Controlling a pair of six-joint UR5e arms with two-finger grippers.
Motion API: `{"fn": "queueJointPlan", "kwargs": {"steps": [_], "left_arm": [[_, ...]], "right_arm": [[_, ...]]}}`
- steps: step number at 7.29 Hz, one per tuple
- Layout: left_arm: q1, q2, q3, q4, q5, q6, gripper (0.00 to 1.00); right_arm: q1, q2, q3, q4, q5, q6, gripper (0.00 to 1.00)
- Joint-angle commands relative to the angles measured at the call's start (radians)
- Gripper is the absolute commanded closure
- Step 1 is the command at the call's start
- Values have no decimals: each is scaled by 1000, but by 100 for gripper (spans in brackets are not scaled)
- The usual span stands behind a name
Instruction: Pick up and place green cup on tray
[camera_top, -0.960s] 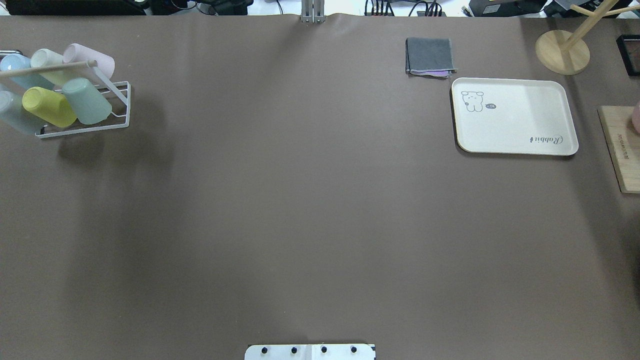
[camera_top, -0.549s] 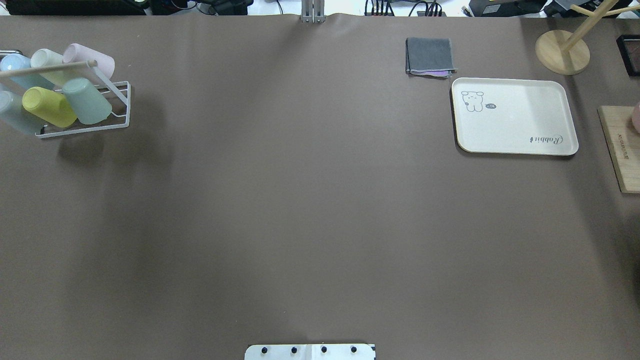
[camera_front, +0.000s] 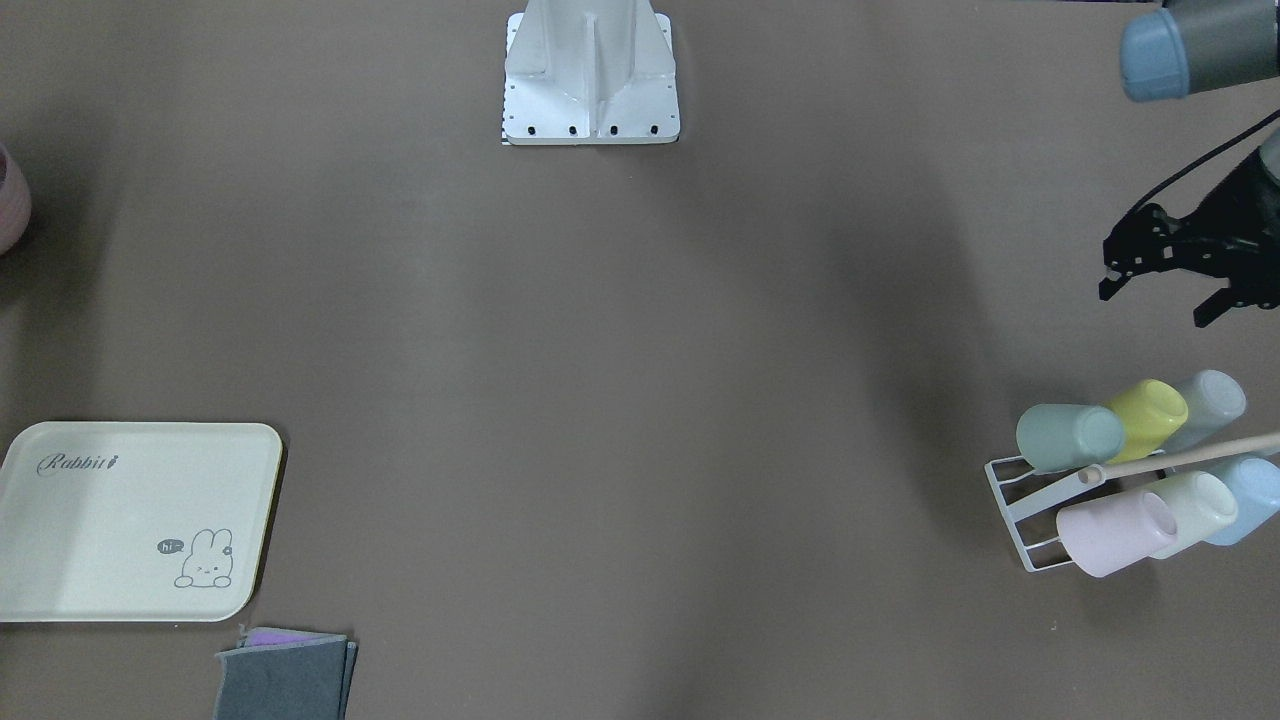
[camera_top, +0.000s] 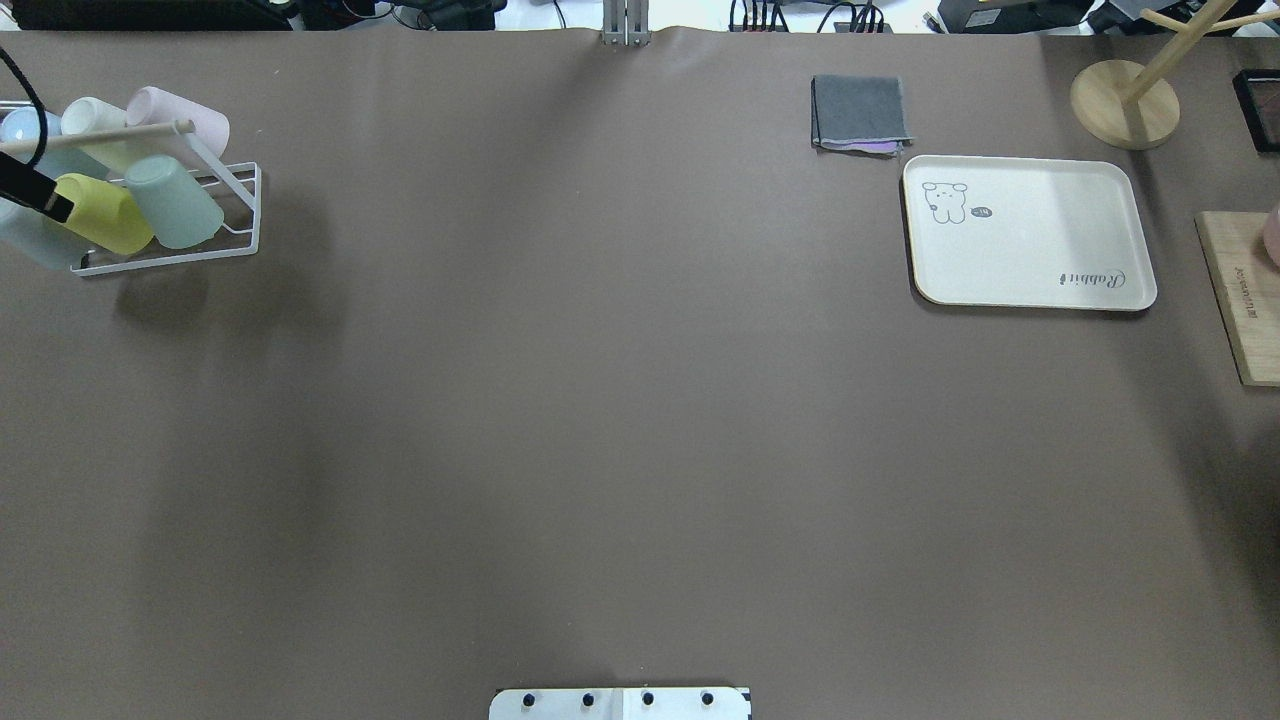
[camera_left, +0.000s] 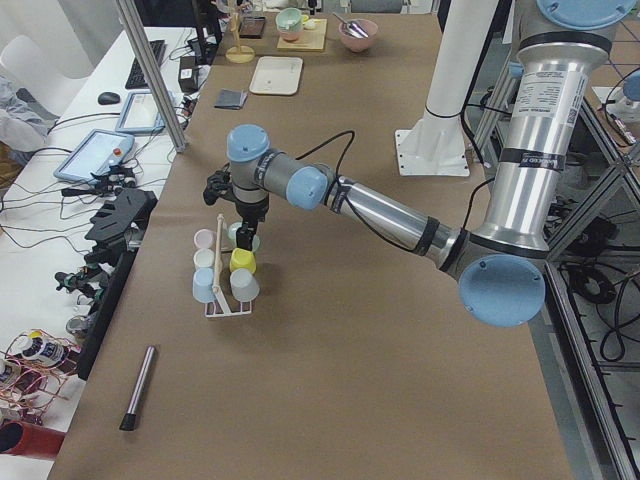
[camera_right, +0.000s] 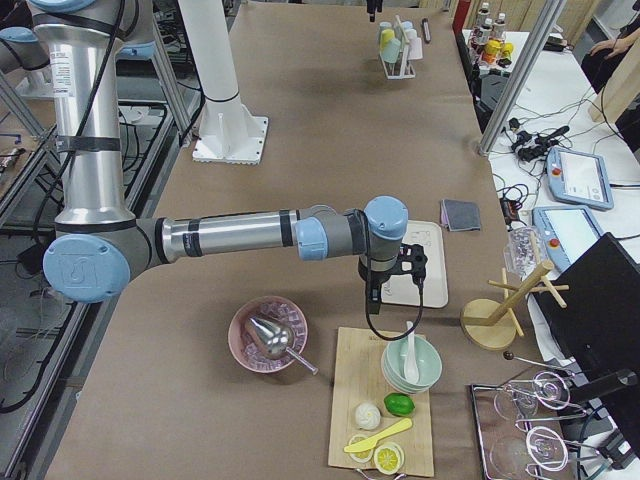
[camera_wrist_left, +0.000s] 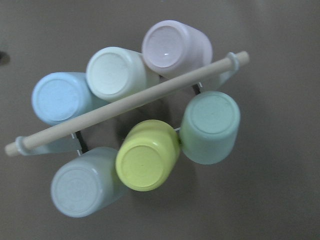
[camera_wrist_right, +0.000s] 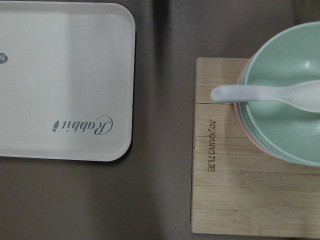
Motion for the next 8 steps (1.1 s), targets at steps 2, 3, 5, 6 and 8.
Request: {"fn": "queueJointPlan", "kwargs": {"steps": [2,3,5,6,8], "left_arm": [[186,-26,-91,7,349,324,2],[232,-35,-104,16,442,419,2],[397,-55,-186,147,752,602,2],[476,-79,-199,213,914,724,2],[562,-81,-135,235,1091,913,2]], "right_arm": [[-22,36,-142,245,18,-9,0],[-23,39,-154,248,15,-17,0],[-80,53,-199,269,1,-9,0],[-103,81,-229,273,-19,-9,0],[-141,117,-307,274,-31,-9,0]]}}
